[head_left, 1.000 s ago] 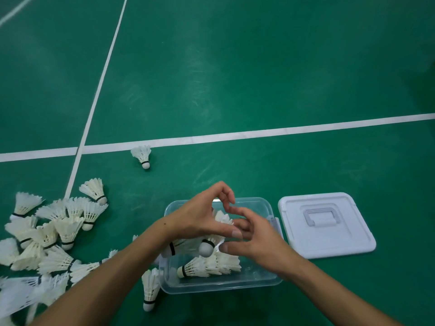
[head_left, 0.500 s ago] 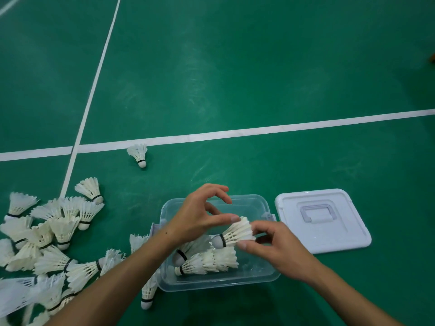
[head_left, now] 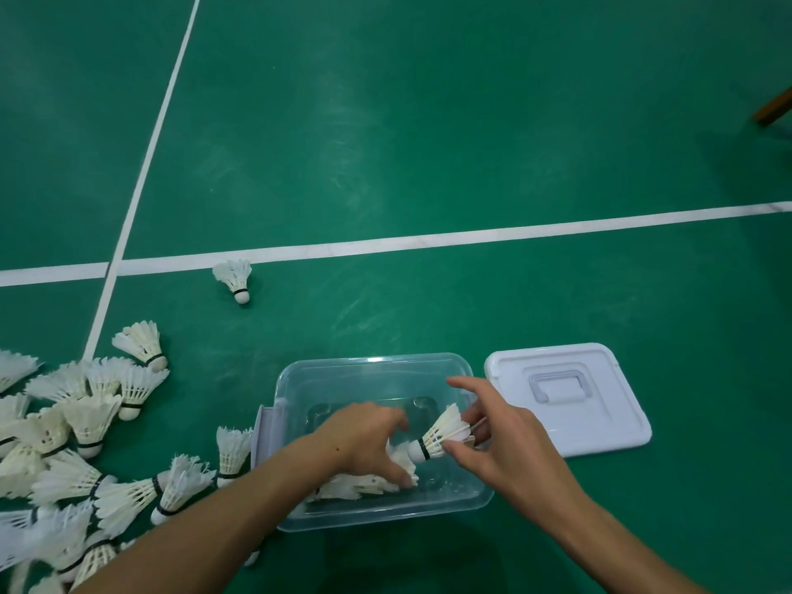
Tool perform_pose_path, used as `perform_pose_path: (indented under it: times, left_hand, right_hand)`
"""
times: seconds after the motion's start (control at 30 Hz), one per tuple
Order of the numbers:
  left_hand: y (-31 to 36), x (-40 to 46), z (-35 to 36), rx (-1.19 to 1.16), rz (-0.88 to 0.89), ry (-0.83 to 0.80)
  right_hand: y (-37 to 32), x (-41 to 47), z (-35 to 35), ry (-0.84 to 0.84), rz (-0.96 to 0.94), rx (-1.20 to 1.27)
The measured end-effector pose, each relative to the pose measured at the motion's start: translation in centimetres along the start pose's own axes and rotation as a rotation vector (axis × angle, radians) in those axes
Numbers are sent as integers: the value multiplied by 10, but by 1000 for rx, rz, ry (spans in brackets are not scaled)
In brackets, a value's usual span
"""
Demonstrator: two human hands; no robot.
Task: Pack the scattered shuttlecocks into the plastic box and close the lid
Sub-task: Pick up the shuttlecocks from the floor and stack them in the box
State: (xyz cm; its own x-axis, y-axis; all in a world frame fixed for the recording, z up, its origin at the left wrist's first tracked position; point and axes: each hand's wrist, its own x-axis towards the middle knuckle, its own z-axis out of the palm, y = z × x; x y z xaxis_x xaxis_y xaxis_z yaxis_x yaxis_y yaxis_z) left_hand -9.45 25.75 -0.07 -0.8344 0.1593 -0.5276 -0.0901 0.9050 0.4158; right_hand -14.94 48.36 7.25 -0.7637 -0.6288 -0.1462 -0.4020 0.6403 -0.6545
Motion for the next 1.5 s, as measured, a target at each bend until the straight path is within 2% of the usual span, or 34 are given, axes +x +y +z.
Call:
perform_pose_path:
  times: [0.07, 0.17, 0.37, 0.63, 0.8, 0.97, 1.07, 1.17, 1.3, 1.43, 1.5]
  left_hand:
    - [8, 6, 10, 122, -24, -23]
    - [12, 9, 19, 225, -31, 32]
    - [-5, -3, 8, 92, -77, 57]
    - [-18, -14, 0, 24, -58, 45]
    - [-13, -14, 2, -5, -11, 36]
    - [-16, -11, 9, -88, 0, -5]
    - [-15, -5, 16, -51, 26, -36]
    - [-12, 2, 24, 13, 53, -52]
    - [-11, 7, 30, 71, 79, -34]
    - [-13, 5, 27, 32, 47, -23]
    - [-13, -2, 16, -10, 33, 42]
  right_hand:
    - [-5, -1, 5, 21, -25, -112]
    - [-10, -2, 13, 60, -60, -216]
    - [-15, 1, 22, 41, -21, -244]
    - [-22, 24, 52, -213, 73, -106]
    - [-24, 35, 60, -360, 199, -59]
    - [-29, 43, 54, -479, 298, -81]
    - [-37, 41, 46, -536, 294, -209]
    - [-41, 38, 29, -465, 259, -281]
    - [-36, 39, -1, -272, 226, -129]
    - [-26, 37, -9, -237, 236, 11]
    - [-22, 36, -9, -208, 236, 55]
